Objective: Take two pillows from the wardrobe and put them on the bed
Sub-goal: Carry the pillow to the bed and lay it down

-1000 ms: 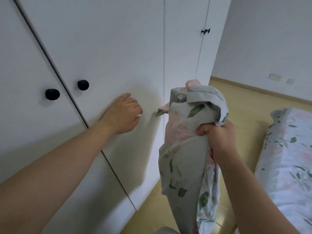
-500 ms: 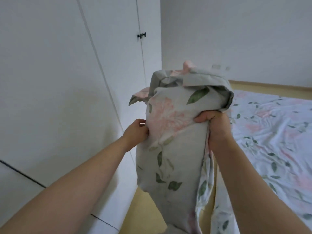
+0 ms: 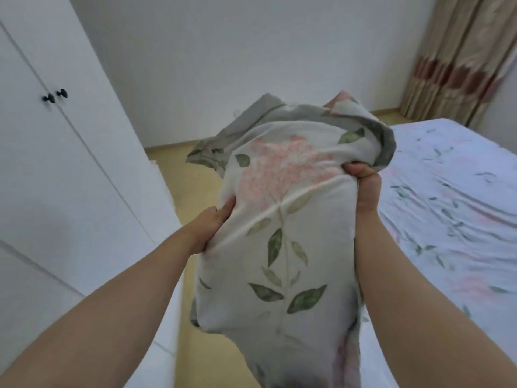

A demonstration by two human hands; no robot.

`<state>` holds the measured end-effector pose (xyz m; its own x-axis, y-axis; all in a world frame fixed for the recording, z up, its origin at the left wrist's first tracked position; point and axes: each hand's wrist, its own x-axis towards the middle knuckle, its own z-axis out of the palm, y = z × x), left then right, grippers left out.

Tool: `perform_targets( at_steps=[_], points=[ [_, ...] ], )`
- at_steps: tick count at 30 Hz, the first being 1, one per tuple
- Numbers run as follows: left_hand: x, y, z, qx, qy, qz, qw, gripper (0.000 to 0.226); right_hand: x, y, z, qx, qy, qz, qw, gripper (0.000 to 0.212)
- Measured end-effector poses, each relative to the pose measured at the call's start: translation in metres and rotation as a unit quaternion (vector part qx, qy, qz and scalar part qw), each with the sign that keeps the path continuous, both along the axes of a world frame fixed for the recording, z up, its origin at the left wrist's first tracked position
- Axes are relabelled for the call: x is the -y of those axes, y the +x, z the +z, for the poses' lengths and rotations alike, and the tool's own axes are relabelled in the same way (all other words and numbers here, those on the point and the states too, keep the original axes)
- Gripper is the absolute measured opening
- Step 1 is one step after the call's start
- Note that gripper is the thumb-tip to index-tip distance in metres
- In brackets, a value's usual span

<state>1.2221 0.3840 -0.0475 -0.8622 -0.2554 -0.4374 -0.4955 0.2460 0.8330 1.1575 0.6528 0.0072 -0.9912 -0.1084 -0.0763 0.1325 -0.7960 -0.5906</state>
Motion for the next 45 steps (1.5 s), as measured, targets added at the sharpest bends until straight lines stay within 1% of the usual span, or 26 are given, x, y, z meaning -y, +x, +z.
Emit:
perform_targets(
  at_steps=[2,3,4,5,7,9,10,11,13,14,15,17,19,20,22,24,26,28,32,34,36,38,41,42,43,45],
  points=[
    [-0.018,-0.023,-0.003,-0.007,0.036,0.005,0.999,0.086,-0.027,-0.017,-0.009,0.020,0.026,-0.040,0.999,0.031],
    [-0.025,-0.034,-0.004,-0.016,0.066,0.024,0.997,0.079,-0.040,-0.024,-0.015,0.038,0.064,-0.057,0.996,0.026],
    [-0.031,-0.047,-0.007,-0.028,0.098,0.036,0.994,0.076,-0.053,-0.026,-0.023,0.059,0.104,-0.061,0.991,0.019],
    [-0.033,-0.060,-0.011,-0.043,0.126,0.057,0.989,0.077,-0.062,-0.026,-0.036,0.084,0.136,-0.046,0.986,0.021],
    [-0.039,-0.082,-0.017,-0.069,0.165,0.104,0.978,0.074,-0.074,-0.015,-0.071,0.153,0.175,0.036,0.972,0.050],
    [-0.037,-0.108,-0.022,-0.093,0.204,0.135,0.965,0.058,-0.081,0.008,-0.110,0.209,0.206,0.145,0.945,0.077],
    [-0.037,-0.121,-0.025,-0.103,0.232,0.133,0.958,0.048,-0.083,0.022,-0.129,0.220,0.229,0.190,0.929,0.083],
    [-0.032,-0.137,-0.033,-0.104,0.255,0.125,0.953,0.049,-0.083,0.037,-0.145,0.230,0.265,0.226,0.909,0.083],
    [-0.019,-0.183,-0.067,-0.091,0.288,0.099,0.948,0.052,-0.073,0.069,-0.165,0.271,0.338,0.261,0.862,0.084],
    [-0.020,-0.195,-0.075,-0.082,0.302,0.093,0.945,0.050,-0.065,0.083,-0.174,0.297,0.357,0.271,0.843,0.087],
    [-0.025,-0.205,-0.082,-0.073,0.320,0.080,0.941,0.048,-0.055,0.097,-0.181,0.316,0.360,0.271,0.835,0.088],
    [-0.050,-0.189,-0.054,-0.054,0.351,0.052,0.933,0.045,-0.037,0.116,-0.194,0.338,0.355,0.238,0.838,0.091],
    [-0.066,-0.184,-0.046,-0.038,0.382,0.030,0.923,0.045,-0.022,0.130,-0.203,0.365,0.350,0.165,0.847,0.099],
    [-0.073,-0.184,-0.044,-0.026,0.390,0.015,0.920,0.042,-0.017,0.135,-0.205,0.375,0.340,0.123,0.853,0.099],
    [-0.084,-0.184,-0.041,-0.002,0.415,-0.019,0.909,0.040,-0.010,0.144,-0.205,0.376,0.299,0.031,0.876,0.085],
    [-0.098,-0.180,-0.038,0.013,0.428,-0.068,0.901,0.047,-0.007,0.153,-0.198,0.362,0.260,-0.055,0.893,0.067],
    [-0.116,-0.166,-0.032,0.034,0.418,-0.127,0.899,0.048,-0.008,0.160,-0.181,0.348,0.244,-0.122,0.897,0.048],
    [-0.132,-0.155,-0.026,0.060,0.411,-0.181,0.892,0.040,-0.015,0.162,-0.161,0.338,0.240,-0.178,0.892,0.034],
    [-0.169,-0.150,-0.020,0.079,0.363,-0.252,0.894,0.038,-0.039,0.164,-0.125,0.324,0.292,-0.312,0.844,0.025],
    [-0.187,-0.154,-0.027,0.076,0.339,-0.265,0.900,0.036,-0.056,0.163,-0.109,0.297,0.300,-0.354,0.835,0.024],
    [-0.203,-0.149,-0.043,0.082,0.292,-0.261,0.916,0.028,-0.074,0.160,-0.095,0.258,0.281,-0.374,0.846,0.025],
    [-0.214,-0.142,-0.069,0.109,0.253,-0.267,0.924,0.016,-0.091,0.154,-0.083,0.214,0.243,-0.384,0.865,0.028],
    [-0.233,-0.133,-0.108,0.138,0.175,-0.321,0.920,0.020,-0.118,0.142,-0.074,0.191,0.212,-0.397,0.872,0.026],
    [-0.237,-0.127,-0.115,0.150,0.170,-0.345,0.911,0.024,-0.128,0.137,-0.073,0.191,0.211,-0.398,0.872,0.023],
    [-0.242,-0.124,-0.123,0.182,0.190,-0.373,0.890,0.028,-0.138,0.132,-0.073,0.192,0.213,-0.399,0.871,0.022],
    [-0.251,-0.113,-0.131,0.268,0.216,-0.444,0.827,0.041,-0.160,0.121,-0.078,0.197,0.219,-0.398,0.869,0.020]
  ],
)
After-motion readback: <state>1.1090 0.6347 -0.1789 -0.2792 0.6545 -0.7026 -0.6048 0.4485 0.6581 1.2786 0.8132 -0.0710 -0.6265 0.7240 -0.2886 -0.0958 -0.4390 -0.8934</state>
